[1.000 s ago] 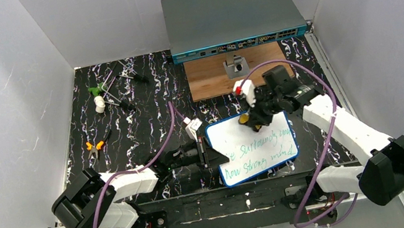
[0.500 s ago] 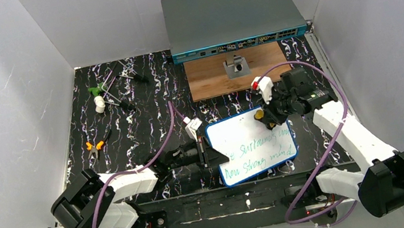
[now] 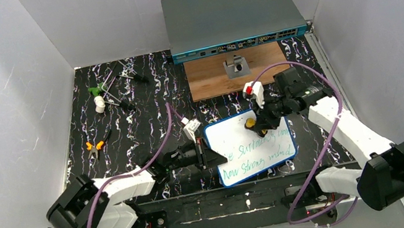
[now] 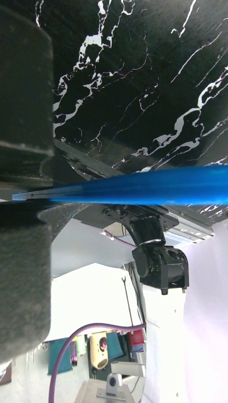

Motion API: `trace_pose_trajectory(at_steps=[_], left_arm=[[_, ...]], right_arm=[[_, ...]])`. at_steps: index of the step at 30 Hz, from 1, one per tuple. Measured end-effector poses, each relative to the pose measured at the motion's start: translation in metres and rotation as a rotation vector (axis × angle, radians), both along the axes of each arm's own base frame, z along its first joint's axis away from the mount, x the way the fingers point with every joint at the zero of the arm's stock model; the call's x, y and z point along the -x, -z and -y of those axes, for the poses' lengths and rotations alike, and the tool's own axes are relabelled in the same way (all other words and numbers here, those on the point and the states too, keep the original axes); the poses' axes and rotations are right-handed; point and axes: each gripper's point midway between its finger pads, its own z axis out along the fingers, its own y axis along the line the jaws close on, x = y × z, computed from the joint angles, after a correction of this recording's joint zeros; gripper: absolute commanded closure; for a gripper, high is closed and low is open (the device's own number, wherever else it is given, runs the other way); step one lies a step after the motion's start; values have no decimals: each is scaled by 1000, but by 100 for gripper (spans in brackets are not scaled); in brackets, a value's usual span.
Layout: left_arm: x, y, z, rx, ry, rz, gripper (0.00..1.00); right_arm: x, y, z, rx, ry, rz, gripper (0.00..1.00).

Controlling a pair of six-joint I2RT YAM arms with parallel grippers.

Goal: Erase the whiteboard
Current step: Erase the whiteboard at the center of the board, then place the whiteboard eraser at the center of the board.

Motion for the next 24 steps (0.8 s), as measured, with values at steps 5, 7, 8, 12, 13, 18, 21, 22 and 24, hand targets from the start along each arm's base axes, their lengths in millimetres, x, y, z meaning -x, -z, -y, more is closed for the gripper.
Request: trace_pose_trajectory(at_steps=[5, 7, 8, 12, 13, 18, 21, 22, 24], left_arm=[[-1, -17, -16, -17, -29, 114, 100], [-4, -27, -27, -26, -54, 179, 100], [-5, -31, -32, -29, -66, 207, 100], [-10, -45, -57, -60, -132, 325, 100], [-11, -47, -63, -71, -147, 348, 100], [-9, -39, -83, -169, -162, 398, 100], [-5, -30, -91, -224, -155, 400, 100], [-4, -27, -95, -242, -153, 400, 100], [-3, -25, -100, -273, -151, 406, 100]], right_arm=[[-2, -11, 31, -37, 113, 46, 99], [-2, -12, 46, -31, 169, 68, 99], [-1, -12, 51, -26, 190, 70, 99], [-3, -1, 74, 9, 287, 62, 99], [-4, 5, 79, 25, 306, 46, 99], [-3, 45, 92, 110, 348, -101, 99], [-6, 67, 95, 159, 364, -182, 99], [-7, 71, 96, 176, 368, -193, 99], [-10, 81, 96, 212, 368, -209, 99]])
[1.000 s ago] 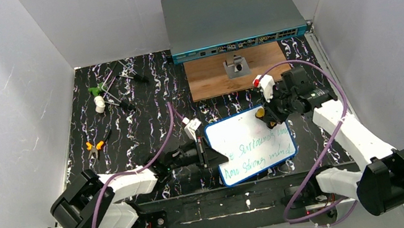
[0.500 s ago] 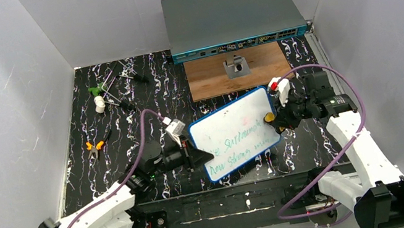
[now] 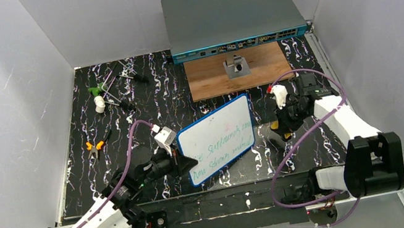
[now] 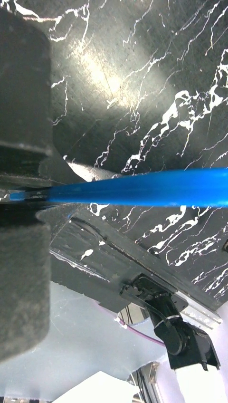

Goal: Erase the whiteboard
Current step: Place the whiteboard eraser at the center of the board.

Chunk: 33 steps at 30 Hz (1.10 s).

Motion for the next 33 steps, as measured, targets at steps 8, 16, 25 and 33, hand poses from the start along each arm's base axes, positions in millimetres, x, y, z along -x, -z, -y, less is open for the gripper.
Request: trace_pose_trajectory(at_steps=[8, 16, 25, 33], left_arm=[[2, -11, -8, -22, 3, 51, 100], [3, -10, -11, -38, 11, 64, 100], [5, -11, -12, -36, 12, 68, 100], [5, -25, 0, 53, 29, 58, 100]], right_arm=[[3, 23, -13, 79, -55, -61, 66], [11, 43, -9, 112, -49, -156, 48], [18, 41, -14, 79, -59, -185, 42], [22, 39, -19, 51, -74, -201, 42]])
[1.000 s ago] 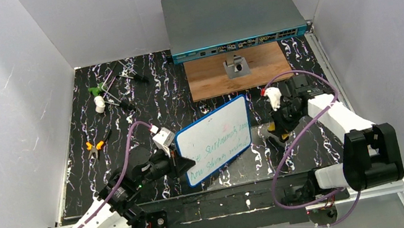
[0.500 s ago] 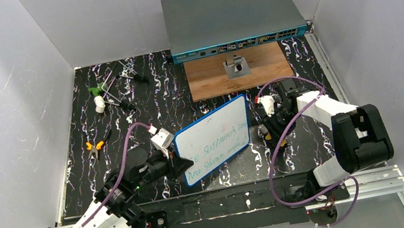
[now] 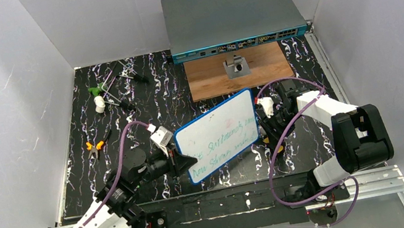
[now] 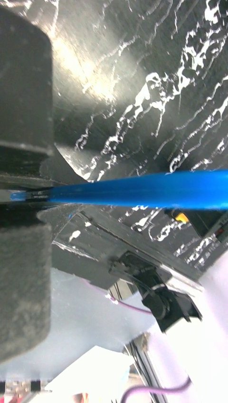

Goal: Erase the whiteboard
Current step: Place the whiteboard eraser at the center of the board.

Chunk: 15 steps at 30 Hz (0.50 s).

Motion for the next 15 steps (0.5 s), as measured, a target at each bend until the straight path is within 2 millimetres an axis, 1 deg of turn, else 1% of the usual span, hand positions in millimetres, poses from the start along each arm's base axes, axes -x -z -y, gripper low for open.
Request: trace_pose_trajectory(at_steps=[2, 3, 7, 10, 15], left_arm=[[-3, -5, 9, 54, 7, -3, 100], [-4, -5, 11, 66, 4, -12, 100], [-9, 6, 20, 91, -1, -61, 100], [-6, 9, 20, 95, 7, -78, 100], [-2, 4, 16, 102, 13, -55, 100]], right_arm=[[0, -1, -2, -13, -1, -1, 42], [1, -2, -3, -17, -2, -1, 42], [0, -4, -3, -22, 8, 6, 41], [-3, -10, -1, -37, 25, 28, 39], [-7, -31, 10, -78, 51, 100, 38]])
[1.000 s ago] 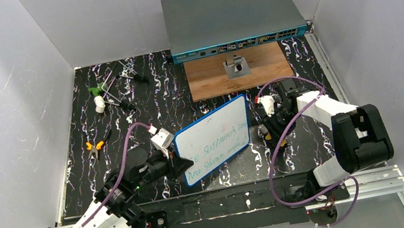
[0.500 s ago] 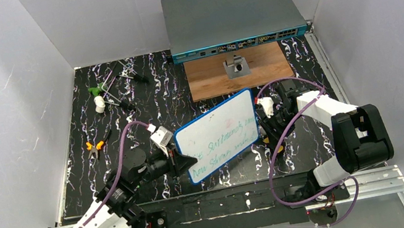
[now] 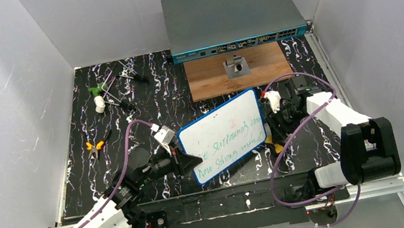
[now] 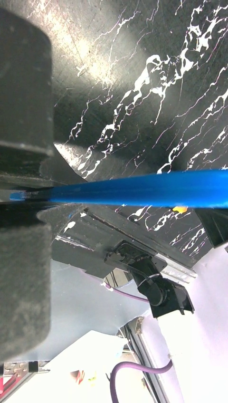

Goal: Erase the whiteboard
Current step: Place the whiteboard eraser at the center of the board.

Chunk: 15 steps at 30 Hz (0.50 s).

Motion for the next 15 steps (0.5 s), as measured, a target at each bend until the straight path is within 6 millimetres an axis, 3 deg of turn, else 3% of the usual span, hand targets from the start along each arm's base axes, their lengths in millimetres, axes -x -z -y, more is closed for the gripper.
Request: trace_pose_trajectory(at_steps=[7, 15], left_arm=[[2, 8, -2, -37, 15, 10, 100], [-3, 15, 7, -103, 61, 0, 100]], right_arm=[[5, -37, 9, -39, -35, 149, 37], [13, -106, -8, -139, -162, 335, 37]])
